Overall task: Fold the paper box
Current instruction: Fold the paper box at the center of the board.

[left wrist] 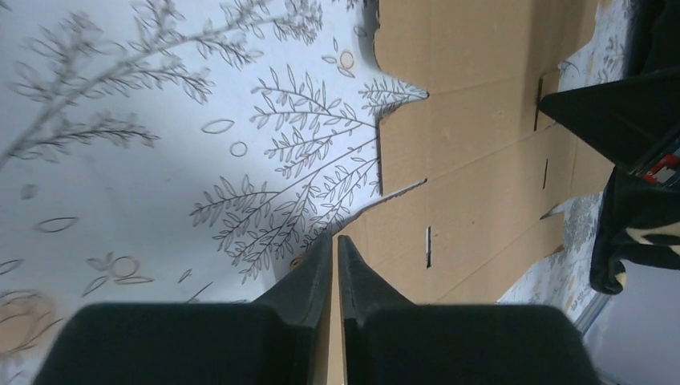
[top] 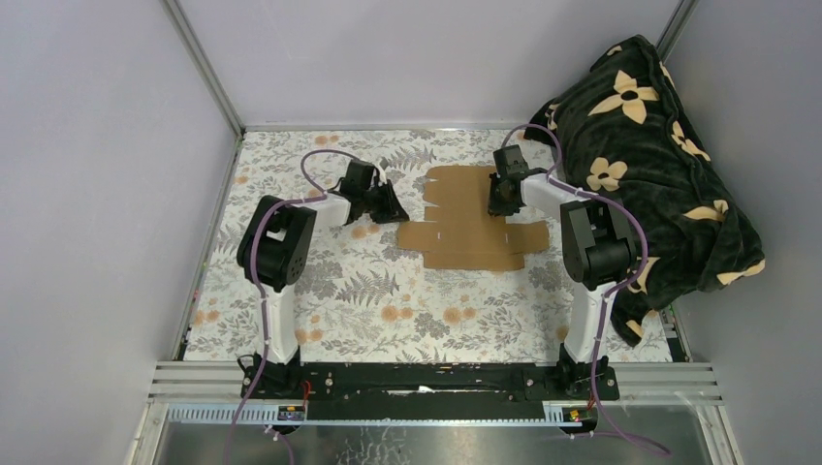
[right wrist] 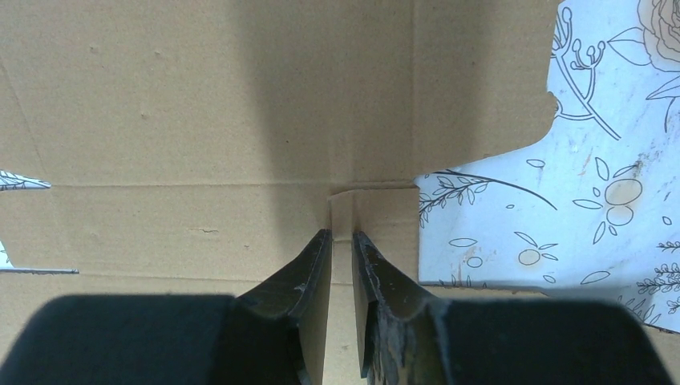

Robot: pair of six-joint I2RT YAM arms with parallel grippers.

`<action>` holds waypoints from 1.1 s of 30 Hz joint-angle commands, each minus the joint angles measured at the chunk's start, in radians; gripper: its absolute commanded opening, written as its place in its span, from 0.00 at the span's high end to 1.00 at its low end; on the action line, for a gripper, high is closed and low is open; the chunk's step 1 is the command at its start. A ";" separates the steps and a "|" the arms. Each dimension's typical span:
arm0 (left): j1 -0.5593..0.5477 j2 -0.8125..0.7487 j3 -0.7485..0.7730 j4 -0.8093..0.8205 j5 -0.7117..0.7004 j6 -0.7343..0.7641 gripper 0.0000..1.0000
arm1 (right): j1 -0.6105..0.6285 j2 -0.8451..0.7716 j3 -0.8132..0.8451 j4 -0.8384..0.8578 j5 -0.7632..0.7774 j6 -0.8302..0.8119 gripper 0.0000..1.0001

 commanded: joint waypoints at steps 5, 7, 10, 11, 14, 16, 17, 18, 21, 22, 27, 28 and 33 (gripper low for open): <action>-0.028 0.053 -0.047 0.208 0.093 -0.056 0.92 | -0.004 0.020 -0.076 -0.115 0.005 -0.026 0.76; -0.030 0.059 -0.057 0.235 0.097 -0.069 0.92 | -0.004 0.018 -0.079 -0.112 -0.001 -0.027 0.76; -0.030 0.069 -0.069 0.281 0.106 -0.091 0.92 | -0.003 0.015 -0.078 -0.112 -0.004 -0.026 0.76; -0.030 0.074 -0.073 0.294 0.107 -0.096 0.90 | -0.004 0.014 -0.077 -0.111 -0.007 -0.028 0.76; -0.030 0.082 -0.078 0.324 0.101 -0.100 0.83 | -0.004 0.015 -0.076 -0.111 -0.011 -0.029 0.76; -0.030 0.089 -0.077 0.338 0.093 -0.100 0.76 | -0.004 0.016 -0.077 -0.112 -0.014 -0.031 0.76; -0.030 0.093 -0.076 0.343 0.089 -0.100 0.73 | -0.003 0.015 -0.078 -0.110 -0.016 -0.031 0.75; -0.030 0.096 -0.074 0.350 0.087 -0.100 0.70 | -0.004 0.015 -0.079 -0.108 -0.017 -0.031 0.75; -0.030 0.106 -0.057 0.352 0.077 -0.094 0.65 | -0.004 0.016 -0.082 -0.108 -0.017 -0.034 0.76; -0.029 0.111 -0.049 0.345 0.074 -0.090 0.64 | -0.003 0.016 -0.083 -0.107 -0.017 -0.035 0.75; -0.023 0.129 -0.011 0.336 0.061 -0.080 0.62 | -0.003 0.017 -0.084 -0.107 -0.016 -0.043 0.75; -0.019 0.129 -0.005 0.334 0.061 -0.079 0.62 | -0.003 0.018 -0.083 -0.108 -0.015 -0.046 0.76; -0.009 0.100 -0.001 0.346 0.076 -0.083 0.61 | -0.003 0.025 -0.080 -0.111 -0.011 -0.054 0.76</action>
